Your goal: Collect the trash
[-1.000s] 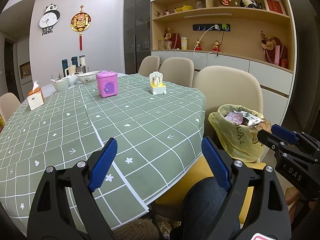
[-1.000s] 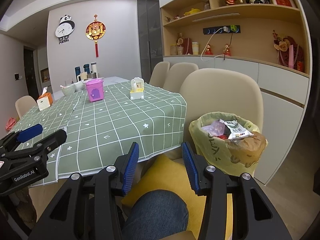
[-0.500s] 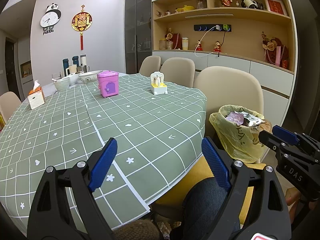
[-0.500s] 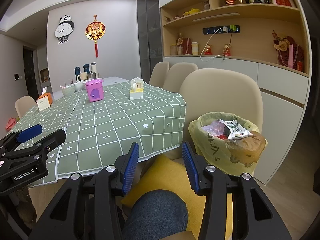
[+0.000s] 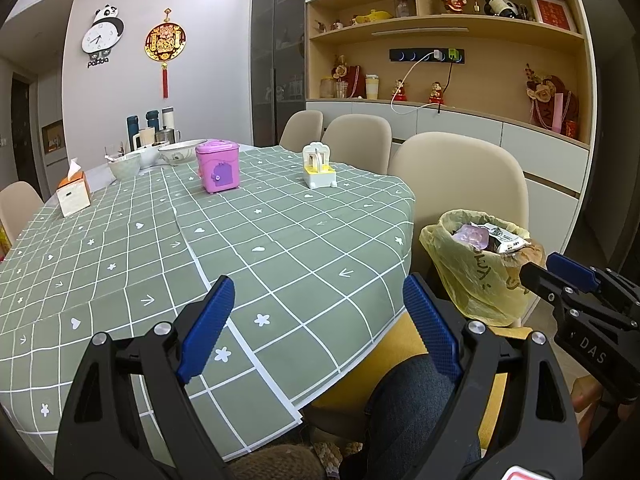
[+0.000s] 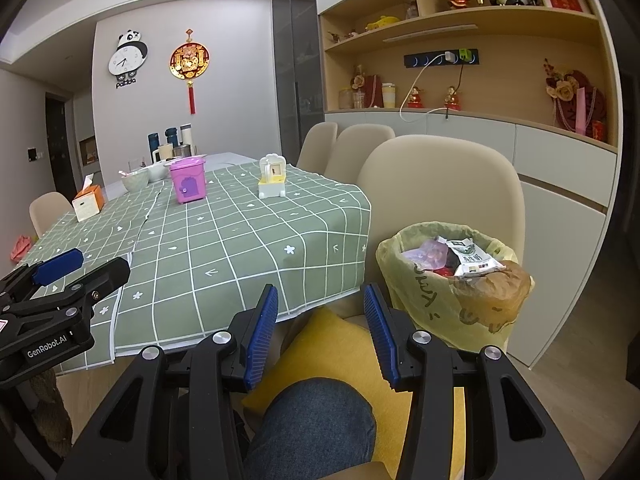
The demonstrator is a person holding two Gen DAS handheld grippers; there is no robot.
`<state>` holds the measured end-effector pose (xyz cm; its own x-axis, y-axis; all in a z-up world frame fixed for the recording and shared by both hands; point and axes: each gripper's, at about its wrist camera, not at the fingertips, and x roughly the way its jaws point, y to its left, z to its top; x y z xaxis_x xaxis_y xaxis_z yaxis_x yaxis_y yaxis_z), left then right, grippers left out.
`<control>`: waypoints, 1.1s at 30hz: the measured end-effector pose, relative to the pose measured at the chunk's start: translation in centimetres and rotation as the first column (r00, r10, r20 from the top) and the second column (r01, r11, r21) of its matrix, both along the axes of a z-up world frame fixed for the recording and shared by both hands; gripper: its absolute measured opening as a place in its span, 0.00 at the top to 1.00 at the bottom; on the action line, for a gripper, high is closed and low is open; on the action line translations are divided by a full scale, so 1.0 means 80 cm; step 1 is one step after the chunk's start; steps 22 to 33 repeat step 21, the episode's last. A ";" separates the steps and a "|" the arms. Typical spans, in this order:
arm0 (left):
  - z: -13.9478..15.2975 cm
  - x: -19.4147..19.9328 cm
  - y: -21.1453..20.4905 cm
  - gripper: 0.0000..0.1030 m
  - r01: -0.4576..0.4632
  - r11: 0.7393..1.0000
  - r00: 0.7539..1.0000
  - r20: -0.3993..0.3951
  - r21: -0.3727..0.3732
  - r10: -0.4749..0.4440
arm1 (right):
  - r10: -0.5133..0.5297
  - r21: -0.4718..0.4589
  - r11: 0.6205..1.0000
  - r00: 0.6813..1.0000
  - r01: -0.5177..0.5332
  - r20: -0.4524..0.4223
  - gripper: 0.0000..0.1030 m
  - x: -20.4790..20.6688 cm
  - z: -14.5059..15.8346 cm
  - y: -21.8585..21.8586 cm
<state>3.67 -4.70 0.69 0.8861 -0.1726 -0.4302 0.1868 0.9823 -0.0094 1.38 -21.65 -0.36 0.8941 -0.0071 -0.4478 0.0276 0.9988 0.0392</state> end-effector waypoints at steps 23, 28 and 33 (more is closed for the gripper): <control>-0.008 0.045 0.035 0.21 -0.049 0.998 0.993 -0.104 -0.027 0.046 | 0.043 -0.045 0.998 0.998 -0.046 -0.055 0.59 0.044 0.002 0.021; -0.008 0.045 0.035 0.21 -0.049 0.998 0.993 -0.104 -0.027 0.046 | 0.043 -0.045 0.998 0.998 -0.046 -0.055 0.59 0.044 0.002 0.021; -0.008 0.045 0.035 0.21 -0.049 0.998 0.993 -0.104 -0.027 0.046 | 0.043 -0.045 0.998 0.998 -0.046 -0.055 0.59 0.044 0.002 0.021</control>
